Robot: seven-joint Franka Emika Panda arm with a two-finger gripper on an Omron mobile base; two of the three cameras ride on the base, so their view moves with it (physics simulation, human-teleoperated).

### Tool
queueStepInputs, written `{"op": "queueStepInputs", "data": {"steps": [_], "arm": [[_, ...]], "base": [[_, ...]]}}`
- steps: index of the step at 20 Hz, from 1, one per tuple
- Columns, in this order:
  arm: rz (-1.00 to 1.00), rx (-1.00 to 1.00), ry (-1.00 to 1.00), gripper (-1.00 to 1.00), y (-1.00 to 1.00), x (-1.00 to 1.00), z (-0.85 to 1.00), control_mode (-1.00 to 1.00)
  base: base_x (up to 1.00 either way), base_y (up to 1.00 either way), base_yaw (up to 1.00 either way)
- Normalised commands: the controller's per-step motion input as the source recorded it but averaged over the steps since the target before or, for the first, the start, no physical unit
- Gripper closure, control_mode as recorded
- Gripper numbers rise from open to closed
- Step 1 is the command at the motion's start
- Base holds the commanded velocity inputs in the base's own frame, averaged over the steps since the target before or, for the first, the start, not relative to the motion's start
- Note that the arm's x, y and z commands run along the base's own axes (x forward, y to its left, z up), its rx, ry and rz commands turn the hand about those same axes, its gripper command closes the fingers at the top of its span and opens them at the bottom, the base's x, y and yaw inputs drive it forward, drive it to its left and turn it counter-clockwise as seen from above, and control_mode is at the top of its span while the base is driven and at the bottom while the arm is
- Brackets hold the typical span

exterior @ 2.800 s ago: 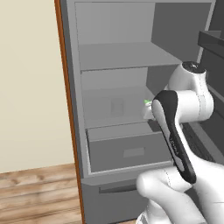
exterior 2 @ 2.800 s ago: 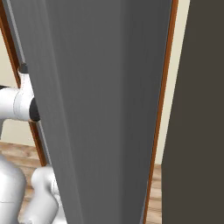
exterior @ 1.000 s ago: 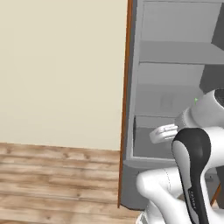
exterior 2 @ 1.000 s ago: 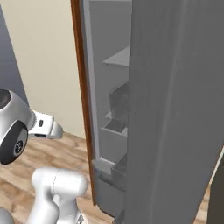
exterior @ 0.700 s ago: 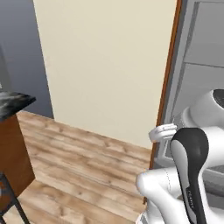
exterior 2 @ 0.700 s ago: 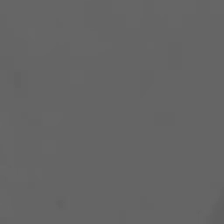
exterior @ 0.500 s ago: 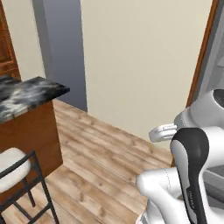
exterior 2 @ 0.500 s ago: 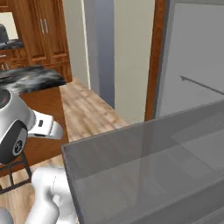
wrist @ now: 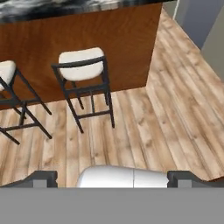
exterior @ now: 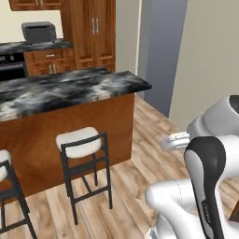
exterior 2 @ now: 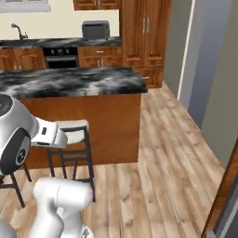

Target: Place the condiment bottle and ketchup from the counter to the top shelf of the fridge. If the existing items in the fridge are on the top shelf, move them to other shelves.

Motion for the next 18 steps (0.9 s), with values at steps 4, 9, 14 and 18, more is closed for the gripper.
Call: {"op": "queueStepInputs", "data": {"steps": [4,9,14,18], "arm": [[0.0,0.0,0.0,-1.0,0.0,0.0,0.0,1.0],[0.0,0.0,0.0,-1.0,0.0,0.0,0.0,1.0],[0.0,0.0,0.0,-1.0,0.0,0.0,0.0,1.0],[0.0,0.0,0.0,-1.0,0.0,0.0,0.0,1.0]], "base": [[0.21,0.68,0.65],[0.36,0.75,0.56],[0.56,0.72,0.4],[0.96,0.62,0.18]]}}
